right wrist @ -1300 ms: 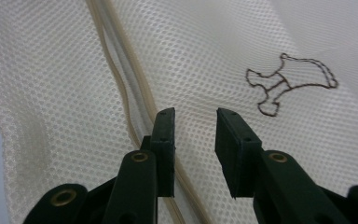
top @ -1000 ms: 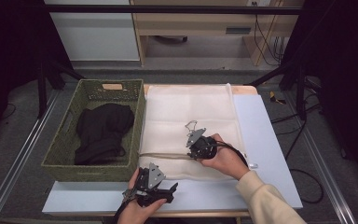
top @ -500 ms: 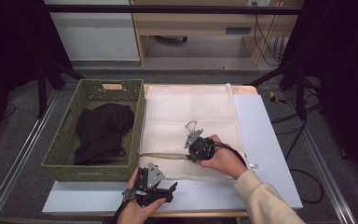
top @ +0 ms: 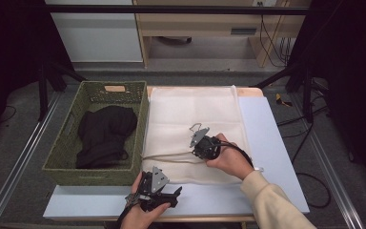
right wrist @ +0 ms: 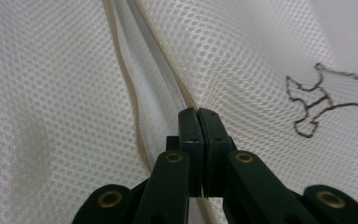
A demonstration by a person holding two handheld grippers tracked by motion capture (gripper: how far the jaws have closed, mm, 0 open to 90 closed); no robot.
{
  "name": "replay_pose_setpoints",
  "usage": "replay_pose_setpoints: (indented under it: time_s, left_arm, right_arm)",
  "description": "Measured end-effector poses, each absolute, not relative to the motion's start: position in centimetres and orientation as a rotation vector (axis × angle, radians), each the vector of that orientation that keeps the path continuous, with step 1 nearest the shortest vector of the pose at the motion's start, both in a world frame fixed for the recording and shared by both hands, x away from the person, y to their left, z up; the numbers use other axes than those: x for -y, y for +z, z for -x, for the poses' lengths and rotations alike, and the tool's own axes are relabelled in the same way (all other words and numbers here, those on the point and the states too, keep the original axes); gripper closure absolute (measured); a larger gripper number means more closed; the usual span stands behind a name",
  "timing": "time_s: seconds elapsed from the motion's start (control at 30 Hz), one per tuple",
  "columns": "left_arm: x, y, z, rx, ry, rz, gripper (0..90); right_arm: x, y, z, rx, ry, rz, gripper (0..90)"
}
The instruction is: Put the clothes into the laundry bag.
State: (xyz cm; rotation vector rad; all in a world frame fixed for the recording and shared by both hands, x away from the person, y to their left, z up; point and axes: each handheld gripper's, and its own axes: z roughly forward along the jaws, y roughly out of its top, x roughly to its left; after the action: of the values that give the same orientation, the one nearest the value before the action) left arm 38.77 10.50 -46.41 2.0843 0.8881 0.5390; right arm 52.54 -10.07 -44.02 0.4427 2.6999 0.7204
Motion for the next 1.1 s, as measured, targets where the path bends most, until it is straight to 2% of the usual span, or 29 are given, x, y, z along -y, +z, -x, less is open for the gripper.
replay_pose_setpoints:
  time_s: [0.13,0.33,0.57,1.1]
  left_arm:
    - [-10.4,-46.4,-38.7,-0.887,0.538,-2.084,11.6]
    - [-10.3,-46.5,-38.8,-0.882,0.532,-2.091,11.6]
    - [-10.0,-46.6,-38.8,-0.872,0.531,-2.098,11.6]
    - [-9.6,-46.6,-39.1,-0.857,0.533,-2.097,11.8]
  right_arm:
    - [10.0,-42.4,-52.9,-2.662,0.717,-0.452,89.7]
    - [10.2,-37.7,-54.6,-2.569,0.722,-0.468,89.8]
    - [9.8,-33.8,-56.0,-2.495,0.717,-0.493,89.9]
    - [8.2,-28.4,-57.0,-2.368,0.766,-0.498,89.9]
